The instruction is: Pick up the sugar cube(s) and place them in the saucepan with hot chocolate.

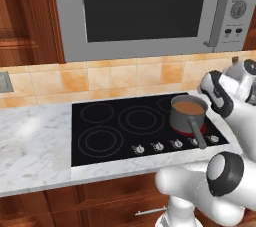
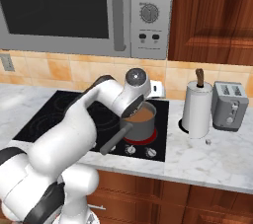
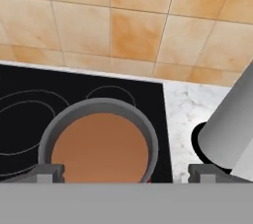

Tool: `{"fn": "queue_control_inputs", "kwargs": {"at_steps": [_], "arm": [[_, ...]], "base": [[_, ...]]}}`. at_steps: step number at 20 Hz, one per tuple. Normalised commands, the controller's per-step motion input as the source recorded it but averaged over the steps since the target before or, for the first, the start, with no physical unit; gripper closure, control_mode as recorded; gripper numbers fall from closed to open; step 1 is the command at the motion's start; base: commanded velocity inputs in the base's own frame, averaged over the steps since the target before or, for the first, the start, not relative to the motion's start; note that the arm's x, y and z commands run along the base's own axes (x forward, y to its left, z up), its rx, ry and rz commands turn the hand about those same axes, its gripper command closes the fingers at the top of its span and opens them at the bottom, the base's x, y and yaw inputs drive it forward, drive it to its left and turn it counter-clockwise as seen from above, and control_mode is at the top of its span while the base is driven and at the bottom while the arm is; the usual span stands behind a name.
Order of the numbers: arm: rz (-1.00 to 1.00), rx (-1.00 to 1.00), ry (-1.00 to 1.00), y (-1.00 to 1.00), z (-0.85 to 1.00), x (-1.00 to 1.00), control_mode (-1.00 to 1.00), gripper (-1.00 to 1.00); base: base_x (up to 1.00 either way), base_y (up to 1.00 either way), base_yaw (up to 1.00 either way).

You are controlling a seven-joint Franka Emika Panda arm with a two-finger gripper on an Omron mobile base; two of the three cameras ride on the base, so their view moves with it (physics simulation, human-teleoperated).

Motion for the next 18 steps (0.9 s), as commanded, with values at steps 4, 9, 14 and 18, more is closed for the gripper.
{"fn": "queue_control_inputs", "kwargs": {"at_steps": [4, 9, 14, 18], "arm": [[-0.10, 0.00, 0.00, -0.14, 0.02, -0.61, -1.00, -1.00], [-0.09, 0.00, 0.01, -0.21, 0.00, -0.30, -1.00, -1.00], [-0.01, -0.01, 0.02, -0.48, 0.04, -0.27, -1.00, -1.00], [0.00, -0.01, 0.07, -0.67, 0.12, -0.23, -1.00, -1.00]], "base": [[0.00, 0.00, 0.00], [0.00, 0.00, 0.00], [0.00, 0.00, 0.00], [0.00, 0.00, 0.00]]}}
